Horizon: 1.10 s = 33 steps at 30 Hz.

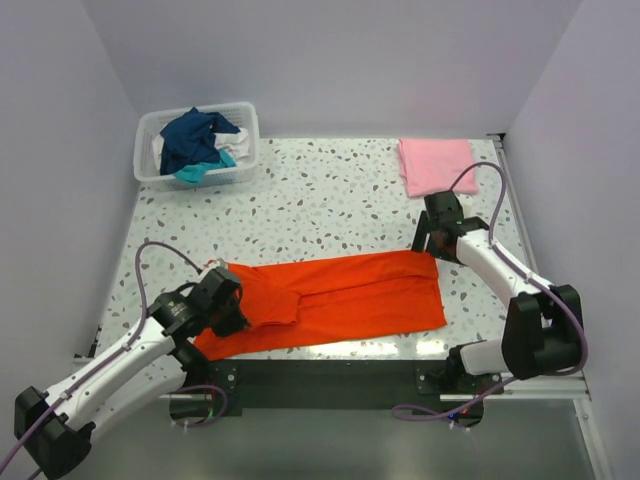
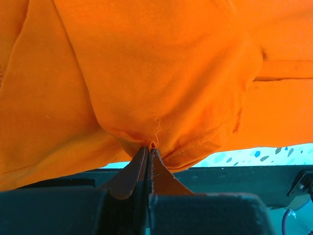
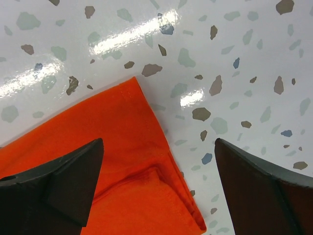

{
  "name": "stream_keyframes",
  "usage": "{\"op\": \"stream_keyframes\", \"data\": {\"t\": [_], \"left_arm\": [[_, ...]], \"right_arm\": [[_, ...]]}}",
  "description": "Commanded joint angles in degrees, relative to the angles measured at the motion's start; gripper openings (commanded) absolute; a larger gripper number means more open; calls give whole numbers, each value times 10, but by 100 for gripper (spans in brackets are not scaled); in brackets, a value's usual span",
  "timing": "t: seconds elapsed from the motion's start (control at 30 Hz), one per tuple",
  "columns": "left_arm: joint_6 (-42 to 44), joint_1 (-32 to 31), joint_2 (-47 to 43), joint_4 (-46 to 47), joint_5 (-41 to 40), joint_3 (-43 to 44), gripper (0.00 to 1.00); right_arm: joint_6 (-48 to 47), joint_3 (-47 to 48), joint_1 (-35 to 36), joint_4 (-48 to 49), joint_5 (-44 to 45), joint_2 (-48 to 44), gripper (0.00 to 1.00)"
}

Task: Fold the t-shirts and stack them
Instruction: Fold the tshirt

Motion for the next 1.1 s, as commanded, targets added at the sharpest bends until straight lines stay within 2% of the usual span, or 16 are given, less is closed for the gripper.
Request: {"op": "stream_keyframes", "data": {"t": [0.0, 0.03, 0.07, 0.1, 0.13, 0.2, 0.23, 0.3, 0.33, 0.47, 0.5, 0.63, 0.7, 0.8, 0.97, 1.07], "left_arm": [[24, -5, 8, 7, 22, 5, 0], [29, -5, 15, 7, 29, 9, 4], [32, -6, 20, 5, 30, 12, 19], [38, -6, 24, -2, 31, 14, 30], [44, -7, 34, -7, 35, 21, 37], [57, -7, 42, -21, 36, 32, 57], [60, -7, 46, -27, 29, 46, 74], [64, -7, 47, -35, 16, 68, 89], [62, -7, 47, -34, 2, 74, 100], [54, -6, 62, 13, -14, 81, 100], [48, -7, 71, 42, -14, 77, 100], [32, -4, 171, 109, -26, 66, 100], [33, 3, 211, 150, -19, 63, 100], [41, 28, 277, 210, 7, 57, 100], [66, 95, 346, 305, 62, 48, 100], [87, 110, 387, 336, 59, 62, 100]], "right_arm": [[1, 26, -2, -9, 13, -35, 99], [0, 29, -2, -10, 13, -37, 99], [-1, 31, -2, -13, 13, -38, 99], [-4, 34, -3, -16, 12, -38, 99], [-4, 36, -3, -18, 10, -39, 99], [-6, 37, -2, -17, 10, -43, 99], [-5, 36, -3, -18, 12, -44, 99], [-3, 32, -3, -13, 13, -56, 99], [-5, 31, -2, -9, 6, -59, 99], [-36, 23, -2, 21, -79, -78, 99], [-48, 14, -2, 42, -155, -80, 99], [-70, -15, 12, 97, -294, -60, 99], [-70, -20, 41, 120, -312, -40, 99], [-62, -12, 88, 128, -285, 9, 99], [-27, -13, 101, 137, -283, 87, 99], [-19, -32, 108, 139, -283, 95, 99]]}}
